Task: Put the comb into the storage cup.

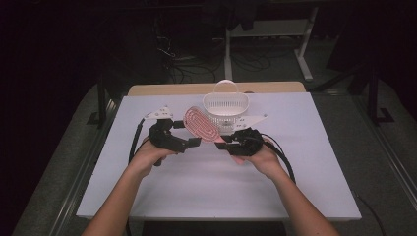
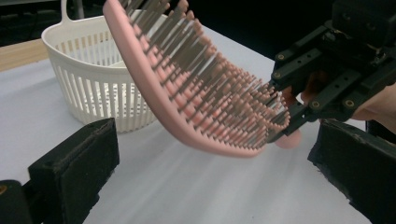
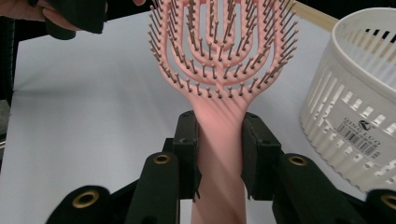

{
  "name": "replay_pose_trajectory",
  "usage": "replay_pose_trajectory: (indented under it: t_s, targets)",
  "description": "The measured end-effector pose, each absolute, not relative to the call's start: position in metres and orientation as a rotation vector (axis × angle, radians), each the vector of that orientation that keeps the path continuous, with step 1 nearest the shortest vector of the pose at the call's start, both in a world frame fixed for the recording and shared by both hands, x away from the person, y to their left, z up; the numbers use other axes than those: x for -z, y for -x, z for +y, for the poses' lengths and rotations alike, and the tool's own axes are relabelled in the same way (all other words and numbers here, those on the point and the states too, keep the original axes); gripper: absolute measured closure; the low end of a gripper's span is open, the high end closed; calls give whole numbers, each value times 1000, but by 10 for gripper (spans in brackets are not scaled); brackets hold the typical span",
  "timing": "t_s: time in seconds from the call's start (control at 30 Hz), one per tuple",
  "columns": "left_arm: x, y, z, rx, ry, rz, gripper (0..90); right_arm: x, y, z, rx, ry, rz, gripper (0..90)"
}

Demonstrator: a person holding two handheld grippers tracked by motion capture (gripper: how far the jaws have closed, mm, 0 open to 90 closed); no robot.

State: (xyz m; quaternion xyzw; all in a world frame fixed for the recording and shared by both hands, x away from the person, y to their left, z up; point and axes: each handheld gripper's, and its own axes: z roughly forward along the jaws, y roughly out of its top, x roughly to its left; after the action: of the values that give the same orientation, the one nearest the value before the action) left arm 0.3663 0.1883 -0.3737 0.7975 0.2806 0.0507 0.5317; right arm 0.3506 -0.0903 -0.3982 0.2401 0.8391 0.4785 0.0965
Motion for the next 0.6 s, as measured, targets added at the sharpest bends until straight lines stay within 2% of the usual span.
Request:
replay_pose_trajectory:
  t_s: [0.17,0.6]
  targets:
    - [373,-367,190,-134,-1889,690,5,401,-349,-87,-1416,-693,2493,689]
    - [372,-367,191,-142,-1876,716,91,405,-345,-78,-1416,-653,2492,689]
